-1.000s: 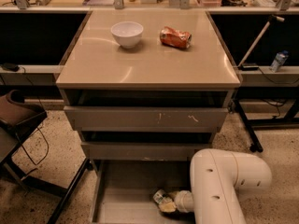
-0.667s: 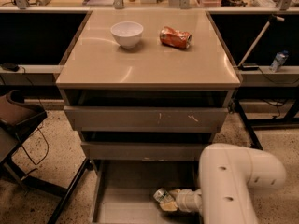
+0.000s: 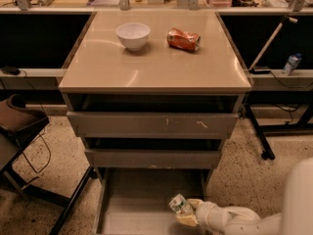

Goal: Pick 7up can from bottom drawer and place on counter

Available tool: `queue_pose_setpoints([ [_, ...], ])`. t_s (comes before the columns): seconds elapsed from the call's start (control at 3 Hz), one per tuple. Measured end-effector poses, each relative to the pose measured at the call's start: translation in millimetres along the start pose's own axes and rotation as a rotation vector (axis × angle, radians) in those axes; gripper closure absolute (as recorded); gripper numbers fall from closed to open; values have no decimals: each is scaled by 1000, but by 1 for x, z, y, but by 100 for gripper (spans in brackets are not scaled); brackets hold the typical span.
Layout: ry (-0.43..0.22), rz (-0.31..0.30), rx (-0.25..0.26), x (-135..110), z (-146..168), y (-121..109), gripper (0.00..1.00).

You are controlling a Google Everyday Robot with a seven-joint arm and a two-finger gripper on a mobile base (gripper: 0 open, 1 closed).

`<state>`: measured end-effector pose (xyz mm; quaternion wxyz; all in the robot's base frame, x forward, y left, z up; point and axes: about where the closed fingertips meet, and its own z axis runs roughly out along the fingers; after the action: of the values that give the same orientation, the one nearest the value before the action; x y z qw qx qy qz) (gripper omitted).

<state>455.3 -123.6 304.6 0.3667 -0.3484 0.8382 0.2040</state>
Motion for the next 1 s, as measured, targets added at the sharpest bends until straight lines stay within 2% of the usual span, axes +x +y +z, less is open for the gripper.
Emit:
queue_pose_setpoints([
  [0.33,-27,-66,42,-45,-92,51,100],
  [0.67,-27,-66,42,-45,-92,51,100],
  [1.0,-40,-115,80,-91,-103,33,100],
])
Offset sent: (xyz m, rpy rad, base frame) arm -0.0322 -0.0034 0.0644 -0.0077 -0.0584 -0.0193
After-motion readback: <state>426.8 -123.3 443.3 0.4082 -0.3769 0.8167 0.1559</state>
